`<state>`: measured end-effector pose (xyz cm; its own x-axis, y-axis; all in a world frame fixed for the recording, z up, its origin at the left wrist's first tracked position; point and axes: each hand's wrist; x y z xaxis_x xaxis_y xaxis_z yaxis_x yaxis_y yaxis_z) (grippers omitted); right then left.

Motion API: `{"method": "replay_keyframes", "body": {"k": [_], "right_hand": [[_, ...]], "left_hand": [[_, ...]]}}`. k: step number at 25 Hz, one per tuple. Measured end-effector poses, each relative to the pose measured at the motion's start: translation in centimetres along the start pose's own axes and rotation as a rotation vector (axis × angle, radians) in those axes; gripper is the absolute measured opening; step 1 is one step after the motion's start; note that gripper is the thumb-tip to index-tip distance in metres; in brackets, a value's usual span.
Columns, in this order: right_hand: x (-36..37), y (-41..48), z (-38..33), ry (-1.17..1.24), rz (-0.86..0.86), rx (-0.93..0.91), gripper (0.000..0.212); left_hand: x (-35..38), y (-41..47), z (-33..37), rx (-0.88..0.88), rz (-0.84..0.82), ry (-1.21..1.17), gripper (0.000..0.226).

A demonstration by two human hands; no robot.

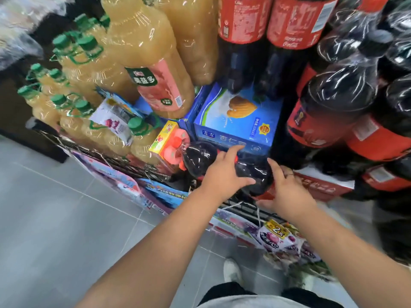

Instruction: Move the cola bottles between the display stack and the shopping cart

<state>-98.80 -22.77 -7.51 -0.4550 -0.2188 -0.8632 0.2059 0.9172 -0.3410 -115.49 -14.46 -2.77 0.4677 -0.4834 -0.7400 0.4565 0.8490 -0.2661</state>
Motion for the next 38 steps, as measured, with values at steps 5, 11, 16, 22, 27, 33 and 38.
{"method": "replay_keyframes", "body": {"k": [5, 11, 16, 22, 27, 33, 38], "right_hand": [[0.7, -0.9, 1.9, 0.167, 0.236, 0.083, 0.131], [-1.0, -2.9, 4.6, 0.364, 0.32, 0.076, 0.122], [-1.5, -4.3, 6.7, 0.568, 0.369, 0.081, 0.118], [-2.4, -6.3, 9.8, 0.712, 0.389, 0.122, 0.108], [-2.7, -7.4, 11.3, 0.741, 0.397, 0.161, 0.105], [-3.3, -8.8, 13.8, 0.771, 0.398, 0.176, 0.104], [-3.9, -10.0, 16.1, 0.753, 0.433, 0.209, 0.104]], "left_hand": [[1.4, -0.7, 2.9, 0.243, 0.029, 0.131, 0.09], [3.7, -0.7, 5.6, 0.305, 0.079, -0.003, 0.096], [5.8, -0.3, 7.6, 0.305, 0.025, -0.137, 0.076], [10.3, -0.8, 9.8, 0.266, -0.168, -0.262, 0.1], [12.0, -0.1, 11.8, 0.218, -0.136, -0.249, 0.107], [14.0, -0.7, 13.8, 0.231, -0.123, -0.235, 0.106], [15.9, -0.5, 16.0, 0.252, -0.147, -0.217, 0.107]]}}
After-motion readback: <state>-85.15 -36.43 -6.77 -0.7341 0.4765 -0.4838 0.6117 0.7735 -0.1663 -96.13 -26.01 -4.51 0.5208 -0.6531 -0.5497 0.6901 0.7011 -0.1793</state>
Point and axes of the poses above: each hand's wrist, its own y-axis towards the middle knuckle, its own x-axis out of the palm, z = x × y
